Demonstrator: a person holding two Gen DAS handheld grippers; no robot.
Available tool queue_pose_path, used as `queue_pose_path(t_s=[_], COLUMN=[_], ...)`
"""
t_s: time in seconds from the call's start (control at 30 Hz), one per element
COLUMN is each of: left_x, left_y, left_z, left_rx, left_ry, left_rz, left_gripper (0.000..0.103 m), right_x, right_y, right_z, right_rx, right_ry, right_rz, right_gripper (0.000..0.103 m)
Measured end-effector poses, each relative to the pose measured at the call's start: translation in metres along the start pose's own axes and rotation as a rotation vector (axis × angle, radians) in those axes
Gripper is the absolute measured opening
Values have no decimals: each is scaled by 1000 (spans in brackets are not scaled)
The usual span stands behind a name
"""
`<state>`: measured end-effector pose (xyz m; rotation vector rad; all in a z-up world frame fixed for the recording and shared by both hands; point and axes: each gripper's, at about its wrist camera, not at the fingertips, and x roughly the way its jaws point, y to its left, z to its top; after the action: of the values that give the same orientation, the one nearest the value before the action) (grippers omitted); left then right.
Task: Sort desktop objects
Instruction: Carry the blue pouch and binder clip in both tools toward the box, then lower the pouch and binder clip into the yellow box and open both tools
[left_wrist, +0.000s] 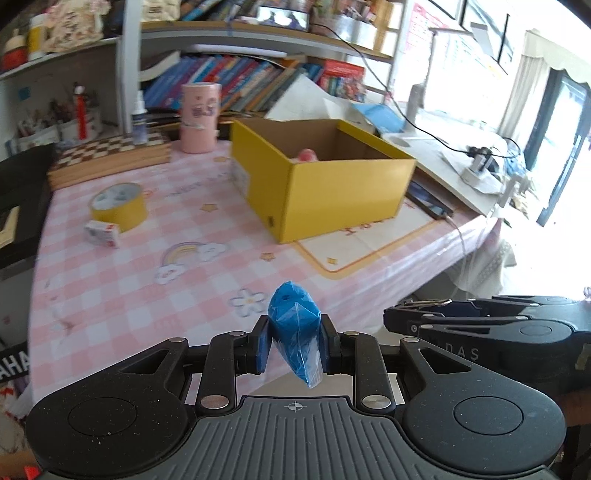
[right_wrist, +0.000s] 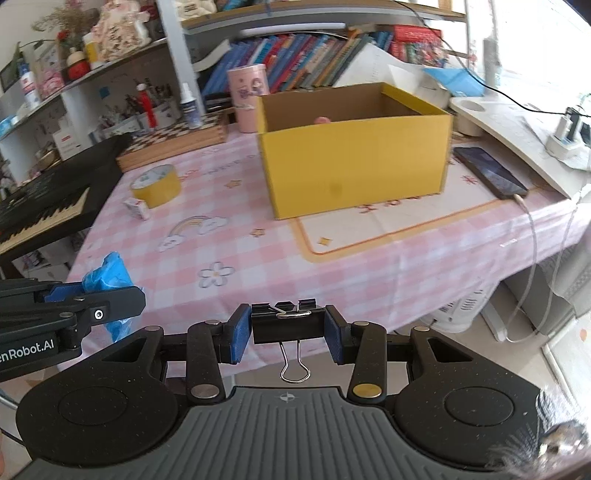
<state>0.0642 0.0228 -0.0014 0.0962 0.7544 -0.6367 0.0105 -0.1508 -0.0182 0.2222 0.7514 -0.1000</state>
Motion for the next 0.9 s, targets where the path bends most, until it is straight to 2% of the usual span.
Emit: queue_pose_path(t_s=[0.2, 0.63, 0.9], left_x=[15, 51, 75], left_y=[-14, -41, -65], left_z=[9, 33, 59], left_rx=[5, 14, 63], left_ry=[5, 26, -6], left_rz=[-17, -28, -34], left_gripper=[25, 24, 24], right_x=[3, 21, 31], right_y=[-26, -63, -96], right_z=[11, 33, 52], right_rx=[32, 32, 32], right_ry=[1, 28, 21], right_rz=[-30, -32, -52], right_gripper=[39, 39, 39])
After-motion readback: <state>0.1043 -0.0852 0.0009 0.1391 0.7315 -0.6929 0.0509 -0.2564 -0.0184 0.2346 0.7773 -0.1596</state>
